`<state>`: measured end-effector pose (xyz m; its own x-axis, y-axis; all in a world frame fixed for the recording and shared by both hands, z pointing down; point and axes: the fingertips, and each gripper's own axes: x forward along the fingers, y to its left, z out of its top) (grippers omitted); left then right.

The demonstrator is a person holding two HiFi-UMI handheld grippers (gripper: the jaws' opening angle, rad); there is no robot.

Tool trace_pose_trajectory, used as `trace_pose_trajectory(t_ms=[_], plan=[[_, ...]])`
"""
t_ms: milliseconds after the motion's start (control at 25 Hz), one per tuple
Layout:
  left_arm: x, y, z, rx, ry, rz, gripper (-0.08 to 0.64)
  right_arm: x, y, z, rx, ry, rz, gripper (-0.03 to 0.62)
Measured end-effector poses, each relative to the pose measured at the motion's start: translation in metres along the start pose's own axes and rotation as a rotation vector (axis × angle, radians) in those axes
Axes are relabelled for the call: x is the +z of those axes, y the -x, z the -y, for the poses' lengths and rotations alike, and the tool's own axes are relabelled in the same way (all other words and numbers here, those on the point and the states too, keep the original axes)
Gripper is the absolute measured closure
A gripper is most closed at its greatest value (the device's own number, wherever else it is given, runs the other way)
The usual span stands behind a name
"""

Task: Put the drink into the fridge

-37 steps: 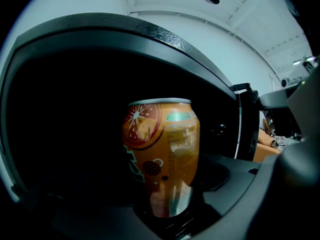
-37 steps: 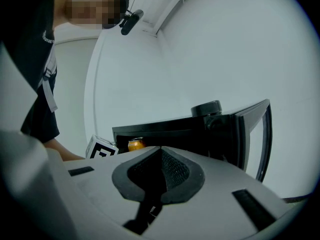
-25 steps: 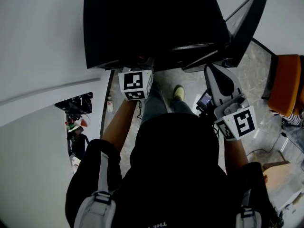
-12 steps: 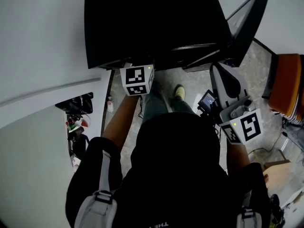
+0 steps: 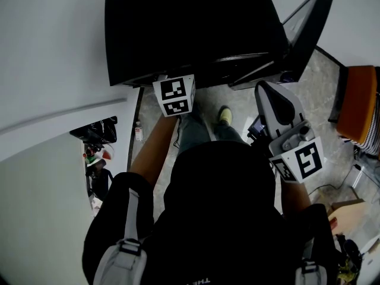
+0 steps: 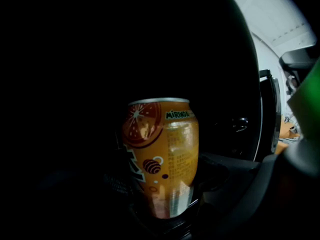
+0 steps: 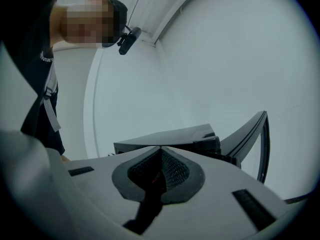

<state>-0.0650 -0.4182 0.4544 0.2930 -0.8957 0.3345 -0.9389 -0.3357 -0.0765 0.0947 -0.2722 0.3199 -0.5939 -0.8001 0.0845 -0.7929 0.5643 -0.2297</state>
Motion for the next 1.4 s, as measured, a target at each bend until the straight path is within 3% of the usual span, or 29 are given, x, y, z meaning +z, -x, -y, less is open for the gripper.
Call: trace_pose_trajectory(t_ms=[560,960,1000,1120,1400], plan=[[-0.003,0.015,-0.001,0.059,-0.026,-0.011,0.201,-0.004,0.0,-0.003,0.018,-0.012,-0.007,0.578],[-0.011,0.057,0.007,0.101,0.036,-0.015,0.204,-0.003,-0.004,-0.011,0.058,-0.038,0.015,0.578],[-0.011,0.06,0.007,0.111,0.037,-0.012,0.223,-0.003,-0.004,-0.012,0.063,-0.042,0.016,0.578],[-0.009,0.064,0.005,0.157,0.011,-0.005,0.405,-0.002,-0.005,-0.015,0.075,-0.045,0.02,0.578],[-0.009,0.063,0.006,0.138,0.074,-0.018,0.459,-0.003,0.0,-0.017,0.083,-0.044,0.017,0.578]])
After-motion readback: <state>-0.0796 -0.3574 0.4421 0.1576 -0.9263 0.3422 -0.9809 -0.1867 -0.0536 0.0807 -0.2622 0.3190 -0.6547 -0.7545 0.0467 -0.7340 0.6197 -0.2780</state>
